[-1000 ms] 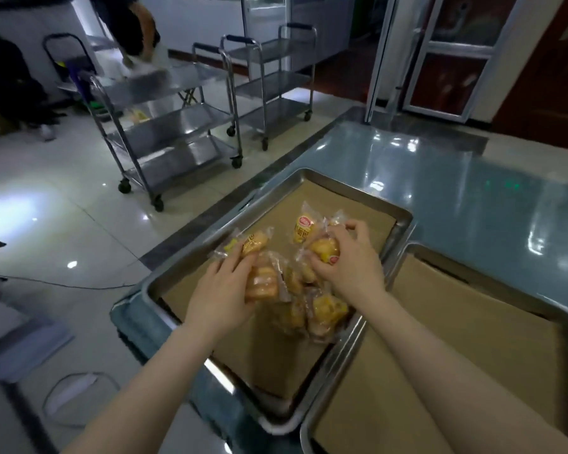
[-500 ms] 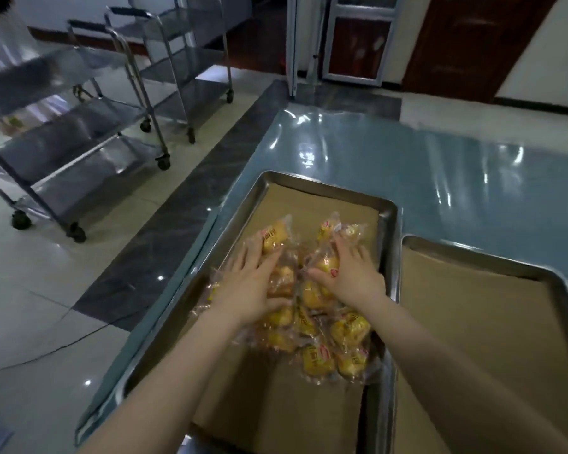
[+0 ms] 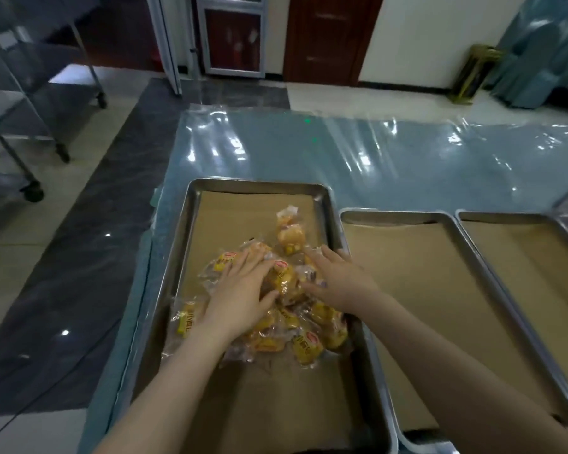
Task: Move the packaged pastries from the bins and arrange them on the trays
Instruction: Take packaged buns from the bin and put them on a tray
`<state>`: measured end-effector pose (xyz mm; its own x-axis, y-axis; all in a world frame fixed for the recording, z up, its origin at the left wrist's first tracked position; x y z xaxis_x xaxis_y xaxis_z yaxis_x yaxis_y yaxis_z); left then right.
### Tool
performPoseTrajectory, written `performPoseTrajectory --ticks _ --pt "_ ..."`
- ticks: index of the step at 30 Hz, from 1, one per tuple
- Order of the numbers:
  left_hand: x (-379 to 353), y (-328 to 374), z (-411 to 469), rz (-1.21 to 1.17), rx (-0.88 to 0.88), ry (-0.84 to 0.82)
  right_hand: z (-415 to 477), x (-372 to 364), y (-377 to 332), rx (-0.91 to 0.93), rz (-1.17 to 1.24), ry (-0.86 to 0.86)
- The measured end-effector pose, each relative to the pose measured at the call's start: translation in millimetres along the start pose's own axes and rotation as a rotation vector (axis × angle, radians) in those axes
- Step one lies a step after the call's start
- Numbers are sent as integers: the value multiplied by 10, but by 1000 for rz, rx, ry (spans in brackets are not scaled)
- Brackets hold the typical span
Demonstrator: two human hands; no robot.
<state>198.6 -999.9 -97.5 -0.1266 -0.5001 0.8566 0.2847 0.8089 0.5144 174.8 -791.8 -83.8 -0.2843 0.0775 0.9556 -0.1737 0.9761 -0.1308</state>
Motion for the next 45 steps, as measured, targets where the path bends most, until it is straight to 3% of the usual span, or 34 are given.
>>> performPoseTrajectory --ticks 4,12,18,28,36,45 --pt "-21 308 16 35 -77 -5 -299 86 28 89 228 164" --pt "-165 1221 129 162 -227 -25 -931 280 749 46 253 225" --pt "-701 2362 235 220 -289 17 -1656 326 1866 26 209 289" --pt "-1686 4431 479 -96 -372 34 -2727 483 3989 -26 256 350" --pt "-2114 5411 1127 -90 -429 67 -2828 779 5187 -70 334 527" --pt "-2428 6542 2243 -196 -449 121 -2756 1611 6469 -53 248 805"
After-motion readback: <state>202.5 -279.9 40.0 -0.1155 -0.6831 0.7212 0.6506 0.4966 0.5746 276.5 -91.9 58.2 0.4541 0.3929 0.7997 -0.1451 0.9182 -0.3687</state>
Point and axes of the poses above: each hand's wrist, its own z-axis towards the middle knuckle, its own x-axis out of the back of the hand, y = z × x, the point moved 1 cm from there along z, towards the middle knuckle, and after that the axes turned 4 degrees about -z, right-handed, at the moved point
